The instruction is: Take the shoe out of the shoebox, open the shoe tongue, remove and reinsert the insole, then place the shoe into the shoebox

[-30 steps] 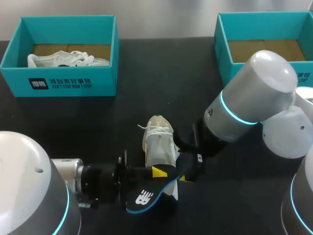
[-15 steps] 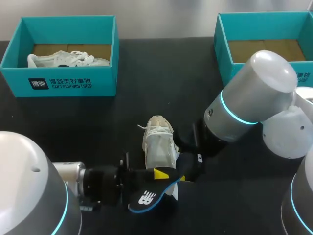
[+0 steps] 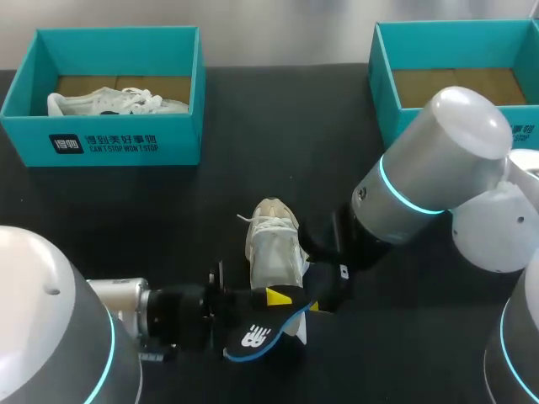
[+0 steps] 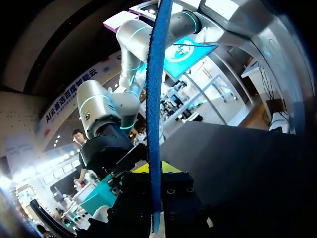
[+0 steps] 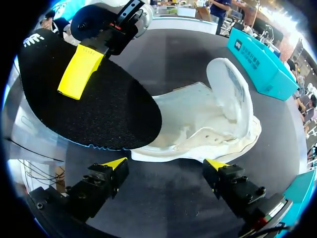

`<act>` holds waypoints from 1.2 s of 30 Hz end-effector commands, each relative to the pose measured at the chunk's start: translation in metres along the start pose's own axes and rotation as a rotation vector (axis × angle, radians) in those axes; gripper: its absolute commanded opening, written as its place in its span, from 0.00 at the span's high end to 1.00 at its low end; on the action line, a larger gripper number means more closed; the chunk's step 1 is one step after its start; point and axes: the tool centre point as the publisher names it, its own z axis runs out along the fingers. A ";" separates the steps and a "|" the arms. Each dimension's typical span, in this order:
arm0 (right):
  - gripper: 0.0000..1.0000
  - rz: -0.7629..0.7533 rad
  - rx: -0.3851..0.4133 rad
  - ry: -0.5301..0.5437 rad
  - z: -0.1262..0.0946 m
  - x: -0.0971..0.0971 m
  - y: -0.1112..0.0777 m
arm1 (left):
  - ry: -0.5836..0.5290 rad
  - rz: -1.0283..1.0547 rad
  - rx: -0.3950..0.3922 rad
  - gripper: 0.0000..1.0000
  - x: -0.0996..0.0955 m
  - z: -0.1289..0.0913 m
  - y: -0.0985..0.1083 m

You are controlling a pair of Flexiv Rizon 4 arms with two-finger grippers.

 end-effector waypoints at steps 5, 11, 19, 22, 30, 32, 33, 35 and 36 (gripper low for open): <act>0.00 0.000 -0.001 -0.002 0.001 0.001 0.000 | -0.013 0.002 -0.011 1.00 -0.002 -0.002 0.006; 0.00 0.000 -0.001 -0.002 0.001 0.001 0.000 | -0.024 0.001 -0.020 1.00 -0.005 -0.004 0.012; 0.00 0.000 -0.001 -0.002 0.001 0.001 0.000 | -0.028 0.002 -0.033 1.00 -0.007 -0.004 0.020; 0.00 0.000 -0.001 -0.002 0.001 0.001 0.000 | -0.032 0.001 -0.044 1.00 -0.008 -0.005 0.024; 0.00 0.000 -0.001 -0.002 0.001 0.001 0.000 | -0.038 -0.005 -0.061 1.00 -0.009 -0.005 0.031; 0.00 0.000 -0.001 -0.002 0.001 0.001 0.000 | -0.038 -0.006 -0.063 1.00 -0.009 -0.005 0.033; 0.00 0.000 -0.001 -0.002 0.001 0.001 0.000 | -0.042 -0.009 -0.063 1.00 -0.009 -0.005 0.034; 0.00 0.000 -0.001 -0.002 0.001 0.001 0.000 | -0.043 -0.008 -0.061 1.00 -0.009 -0.005 0.035; 0.00 0.000 -0.001 -0.002 0.001 0.001 0.000 | -0.044 -0.008 -0.060 1.00 -0.008 -0.005 0.036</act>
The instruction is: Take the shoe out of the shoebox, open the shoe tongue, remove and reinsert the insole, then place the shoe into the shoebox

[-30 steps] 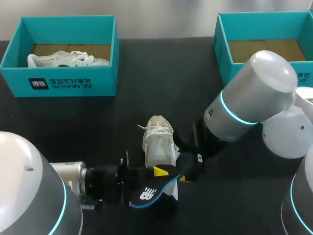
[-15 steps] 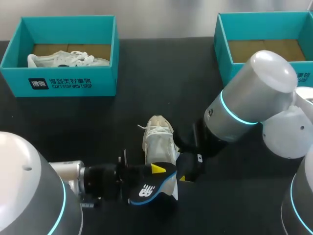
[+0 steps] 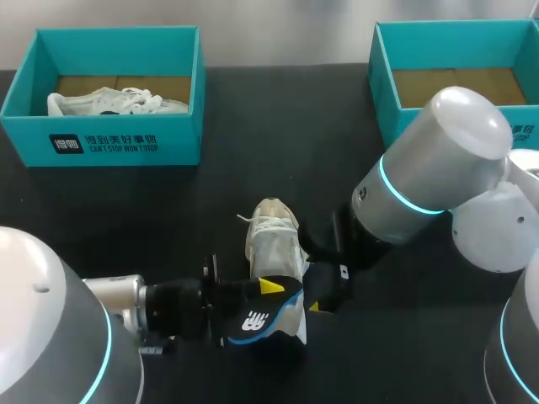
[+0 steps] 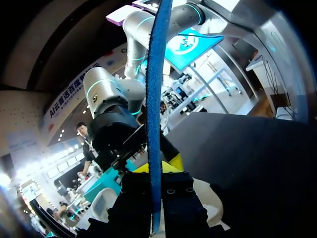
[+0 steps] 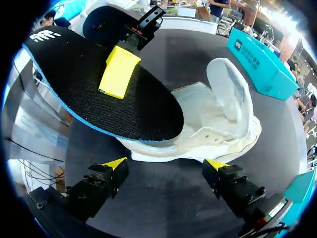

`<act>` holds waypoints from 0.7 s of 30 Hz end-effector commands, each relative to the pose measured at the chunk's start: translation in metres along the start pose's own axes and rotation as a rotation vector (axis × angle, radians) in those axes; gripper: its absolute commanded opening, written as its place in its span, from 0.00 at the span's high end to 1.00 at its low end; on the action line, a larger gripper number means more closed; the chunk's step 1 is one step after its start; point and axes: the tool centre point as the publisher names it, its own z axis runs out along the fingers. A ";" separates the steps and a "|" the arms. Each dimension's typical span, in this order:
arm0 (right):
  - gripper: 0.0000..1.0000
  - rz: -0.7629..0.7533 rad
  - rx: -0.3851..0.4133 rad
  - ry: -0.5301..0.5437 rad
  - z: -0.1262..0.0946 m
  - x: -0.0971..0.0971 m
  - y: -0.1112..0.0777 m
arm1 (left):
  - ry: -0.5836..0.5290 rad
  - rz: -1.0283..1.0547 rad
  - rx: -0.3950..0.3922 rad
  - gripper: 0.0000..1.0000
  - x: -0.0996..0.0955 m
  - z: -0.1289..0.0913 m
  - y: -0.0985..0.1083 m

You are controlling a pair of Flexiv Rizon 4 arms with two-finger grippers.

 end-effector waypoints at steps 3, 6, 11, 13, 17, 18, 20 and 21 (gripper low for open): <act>0.00 0.000 -0.001 -0.002 0.001 0.001 0.000 | -0.001 0.001 0.001 1.00 0.003 0.003 0.007; 0.00 0.000 -0.001 -0.002 0.001 0.001 0.000 | 0.003 0.001 -0.004 1.00 0.004 0.003 0.009; 0.00 0.000 -0.001 -0.002 0.001 0.001 0.000 | 0.006 0.002 -0.011 1.00 0.003 0.003 0.014; 0.00 0.000 -0.001 -0.002 0.001 0.001 0.000 | 0.002 -0.004 -0.013 1.00 0.002 0.003 0.015; 0.00 0.000 -0.001 -0.002 0.001 0.001 0.000 | -0.005 -0.005 -0.014 1.00 0.001 0.003 0.017; 0.00 0.000 -0.001 -0.002 0.001 0.001 0.000 | -0.006 -0.005 -0.015 1.00 0.001 0.003 0.017; 0.00 0.000 -0.001 -0.002 0.001 0.001 0.000 | -0.003 0.004 -0.020 1.00 0.000 0.004 0.018; 0.00 0.000 -0.001 -0.002 0.001 0.001 0.000 | -0.001 0.012 -0.025 1.00 -0.001 0.004 0.019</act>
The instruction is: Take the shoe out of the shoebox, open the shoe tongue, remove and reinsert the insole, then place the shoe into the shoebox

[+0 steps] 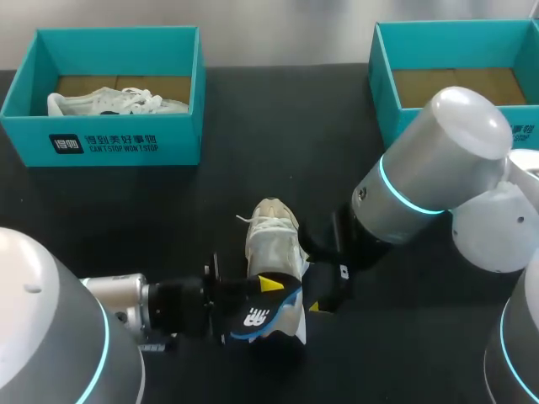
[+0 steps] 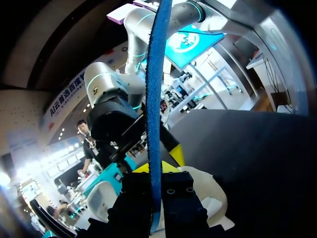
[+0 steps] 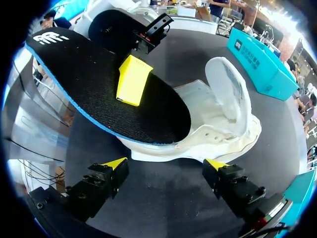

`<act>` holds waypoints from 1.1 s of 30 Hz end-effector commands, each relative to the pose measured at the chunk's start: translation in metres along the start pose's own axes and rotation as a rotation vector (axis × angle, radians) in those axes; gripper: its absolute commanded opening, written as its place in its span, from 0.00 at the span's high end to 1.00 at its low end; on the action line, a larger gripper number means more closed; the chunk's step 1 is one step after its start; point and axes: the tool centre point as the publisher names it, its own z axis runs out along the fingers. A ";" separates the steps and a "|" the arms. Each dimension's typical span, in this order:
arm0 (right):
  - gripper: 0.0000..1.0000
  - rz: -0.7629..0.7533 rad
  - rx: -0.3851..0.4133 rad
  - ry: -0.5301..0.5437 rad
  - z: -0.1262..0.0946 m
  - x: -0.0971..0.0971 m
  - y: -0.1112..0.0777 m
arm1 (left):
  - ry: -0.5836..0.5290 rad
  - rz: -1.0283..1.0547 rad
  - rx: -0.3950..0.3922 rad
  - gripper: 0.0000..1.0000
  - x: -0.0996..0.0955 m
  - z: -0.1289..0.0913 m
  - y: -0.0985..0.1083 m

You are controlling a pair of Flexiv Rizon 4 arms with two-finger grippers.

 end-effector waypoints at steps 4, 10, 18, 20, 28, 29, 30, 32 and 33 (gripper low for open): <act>0.00 0.000 -0.001 -0.002 0.001 0.001 0.000 | 0.003 0.019 -0.020 1.00 -0.003 0.004 0.008; 0.00 0.000 -0.001 -0.002 0.001 0.001 0.000 | 0.001 0.021 -0.028 1.00 -0.004 0.004 0.013; 0.00 0.000 -0.001 -0.002 0.001 0.001 0.000 | 0.017 0.029 -0.039 1.00 -0.005 0.008 0.025; 0.00 0.000 -0.001 -0.002 0.001 0.001 0.000 | 0.023 0.031 -0.043 1.00 -0.005 0.009 0.028; 0.00 0.000 -0.001 -0.002 0.001 0.001 0.000 | 0.032 0.052 -0.070 1.00 -0.006 0.012 0.039; 0.00 0.000 -0.001 -0.002 0.001 0.001 0.000 | 0.030 0.054 -0.074 1.00 -0.006 0.012 0.041; 0.00 0.000 -0.001 -0.002 0.001 0.001 0.000 | 0.028 0.055 -0.079 1.00 -0.007 0.012 0.043; 0.00 0.000 -0.001 -0.002 0.001 0.001 0.000 | 0.027 0.057 -0.084 1.00 -0.008 0.013 0.047; 0.00 0.000 -0.001 -0.002 0.001 0.001 0.000 | 0.029 0.059 -0.092 1.00 -0.008 0.014 0.049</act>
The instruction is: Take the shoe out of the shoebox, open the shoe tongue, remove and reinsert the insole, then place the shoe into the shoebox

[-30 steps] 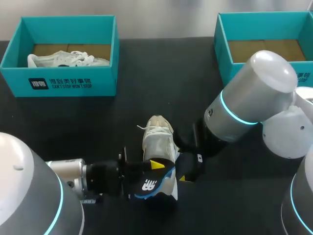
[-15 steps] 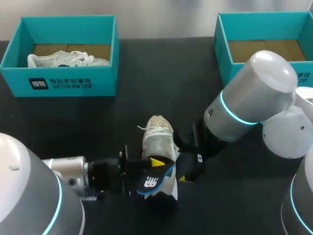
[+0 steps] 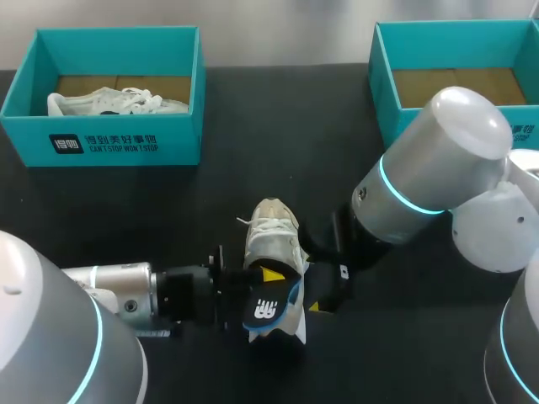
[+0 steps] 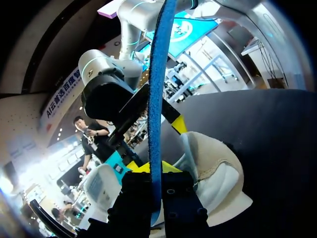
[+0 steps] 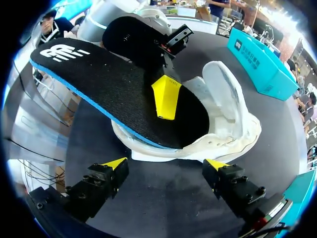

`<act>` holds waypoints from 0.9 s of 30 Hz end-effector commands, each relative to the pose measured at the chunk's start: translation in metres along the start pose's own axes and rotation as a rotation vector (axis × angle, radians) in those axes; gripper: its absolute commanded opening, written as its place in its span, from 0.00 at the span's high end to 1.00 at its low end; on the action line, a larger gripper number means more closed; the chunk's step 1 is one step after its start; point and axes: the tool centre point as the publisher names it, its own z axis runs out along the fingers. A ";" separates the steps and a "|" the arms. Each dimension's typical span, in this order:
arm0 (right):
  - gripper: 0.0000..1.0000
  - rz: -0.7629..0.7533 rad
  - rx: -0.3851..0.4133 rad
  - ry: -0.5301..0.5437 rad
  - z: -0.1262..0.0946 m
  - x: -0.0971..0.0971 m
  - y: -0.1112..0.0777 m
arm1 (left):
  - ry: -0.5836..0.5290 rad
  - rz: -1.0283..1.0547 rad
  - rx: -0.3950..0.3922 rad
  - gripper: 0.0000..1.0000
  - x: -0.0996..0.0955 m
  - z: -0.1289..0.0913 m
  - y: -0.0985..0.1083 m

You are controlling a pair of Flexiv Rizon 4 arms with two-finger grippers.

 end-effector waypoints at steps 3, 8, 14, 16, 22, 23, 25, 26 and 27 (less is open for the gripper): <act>0.00 0.000 -0.001 -0.002 0.001 0.001 0.000 | 0.008 0.007 -0.030 1.00 -0.001 0.010 0.011; 0.00 0.000 -0.001 -0.002 0.001 0.001 0.000 | 0.021 0.002 -0.065 1.00 0.000 0.012 0.019; 0.00 0.000 -0.001 -0.002 0.001 0.001 0.000 | 0.021 -0.006 -0.074 1.00 0.000 0.013 0.020; 0.00 0.000 -0.001 -0.002 0.001 0.001 0.000 | 0.019 -0.012 -0.074 1.00 -0.001 0.012 0.018; 0.00 0.000 -0.001 -0.002 0.001 0.001 0.000 | 0.008 -0.024 -0.056 1.00 -0.001 0.009 0.008; 0.00 0.000 -0.001 -0.002 0.001 0.001 0.000 | 0.006 -0.023 -0.055 0.99 -0.001 0.008 0.007; 0.00 0.000 -0.001 -0.002 0.001 0.001 0.000 | 0.002 -0.021 -0.050 0.86 -0.001 0.007 0.005; 0.00 0.000 -0.001 -0.002 0.001 0.001 0.000 | -0.001 -0.020 -0.047 0.82 -0.002 0.007 0.004; 0.00 0.000 -0.001 -0.002 0.001 0.001 0.000 | -0.003 -0.021 -0.045 0.81 -0.002 0.007 0.004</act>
